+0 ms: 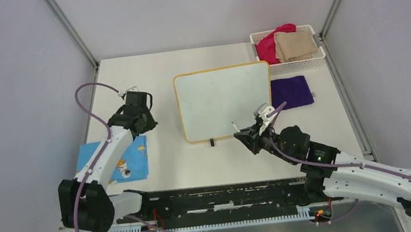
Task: Write a sentence on the whiteboard
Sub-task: Place the pen cap at the center of the board, then adjust the whiteboard marker.
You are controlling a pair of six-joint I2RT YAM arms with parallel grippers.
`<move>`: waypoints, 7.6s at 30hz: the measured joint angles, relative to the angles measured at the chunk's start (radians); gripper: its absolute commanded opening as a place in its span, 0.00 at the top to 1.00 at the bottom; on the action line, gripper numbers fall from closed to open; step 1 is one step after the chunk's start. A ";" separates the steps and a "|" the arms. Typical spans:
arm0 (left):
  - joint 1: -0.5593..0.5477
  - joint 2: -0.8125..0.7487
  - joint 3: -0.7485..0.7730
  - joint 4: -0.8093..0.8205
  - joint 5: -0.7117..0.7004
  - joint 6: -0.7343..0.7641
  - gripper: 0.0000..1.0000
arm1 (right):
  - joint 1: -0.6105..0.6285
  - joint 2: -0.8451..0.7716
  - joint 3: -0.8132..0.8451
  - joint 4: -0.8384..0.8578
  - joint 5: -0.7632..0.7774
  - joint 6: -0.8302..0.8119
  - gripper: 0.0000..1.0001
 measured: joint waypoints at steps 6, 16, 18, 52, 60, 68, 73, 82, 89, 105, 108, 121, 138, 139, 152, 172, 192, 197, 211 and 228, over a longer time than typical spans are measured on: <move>0.040 0.261 0.045 0.076 0.108 -0.001 0.98 | 0.000 -0.022 -0.016 -0.017 -0.013 -0.022 1.00; 0.040 0.480 0.131 0.139 0.134 -0.001 0.98 | 0.000 -0.042 -0.022 -0.031 -0.027 -0.044 1.00; 0.040 0.505 0.141 0.146 0.132 -0.001 0.98 | 0.000 -0.042 -0.022 -0.035 -0.027 -0.048 1.00; 0.040 0.574 0.145 0.203 0.126 0.000 0.64 | 0.000 -0.025 0.006 -0.089 -0.005 -0.078 1.00; 0.040 0.574 0.145 0.209 0.125 0.000 0.56 | 0.000 -0.020 0.006 -0.095 -0.005 -0.078 1.00; 0.041 0.490 0.117 0.196 0.056 -0.002 0.43 | 0.000 -0.015 0.008 -0.104 -0.005 -0.078 1.00; 0.043 0.281 0.092 0.198 0.014 -0.005 0.08 | 0.000 -0.002 0.026 -0.113 -0.004 -0.080 1.00; 0.021 -0.176 0.029 0.275 0.061 0.000 0.00 | 0.000 0.043 0.099 -0.129 0.019 -0.144 1.00; -0.272 -0.275 0.011 0.447 0.047 0.043 0.00 | 0.000 0.115 0.134 -0.123 0.031 -0.191 1.00; -0.342 -0.168 0.012 0.863 0.521 0.016 0.00 | 0.000 0.127 0.094 0.043 0.009 -0.182 1.00; -0.342 -0.183 -0.035 0.901 0.653 -0.003 0.00 | 0.000 0.128 0.097 0.055 -0.038 -0.188 1.00; -0.344 -0.387 -0.109 0.935 0.963 -0.025 0.04 | 0.000 0.193 0.296 0.022 -0.338 -0.209 1.00; -0.344 -0.401 -0.109 0.854 1.114 -0.029 0.36 | 0.000 0.249 0.318 0.073 -0.503 -0.182 1.00; -0.344 -0.401 -0.110 0.854 1.120 -0.029 0.37 | 0.000 0.249 0.318 0.080 -0.505 -0.178 1.00; -0.354 -0.402 -0.121 0.860 1.133 -0.036 0.59 | 0.000 0.250 0.318 0.145 -0.509 -0.148 1.00; -0.370 -0.405 -0.145 0.889 1.131 -0.040 0.91 | 0.000 0.272 0.318 0.188 -0.542 -0.115 1.00; -0.377 -0.464 -0.151 0.921 0.990 -0.094 0.98 | 0.000 0.187 0.268 0.226 -0.496 -0.079 0.33; -0.377 -0.490 -0.159 0.967 0.928 -0.149 0.98 | 0.000 0.163 0.245 0.246 -0.458 -0.055 0.37; -0.377 -0.494 -0.165 1.017 0.916 -0.210 0.94 | -0.006 0.161 0.233 0.309 -0.427 0.000 0.84; -0.376 -0.485 -0.165 1.061 0.960 -0.234 0.66 | -0.006 0.165 0.233 0.319 -0.486 -0.009 1.00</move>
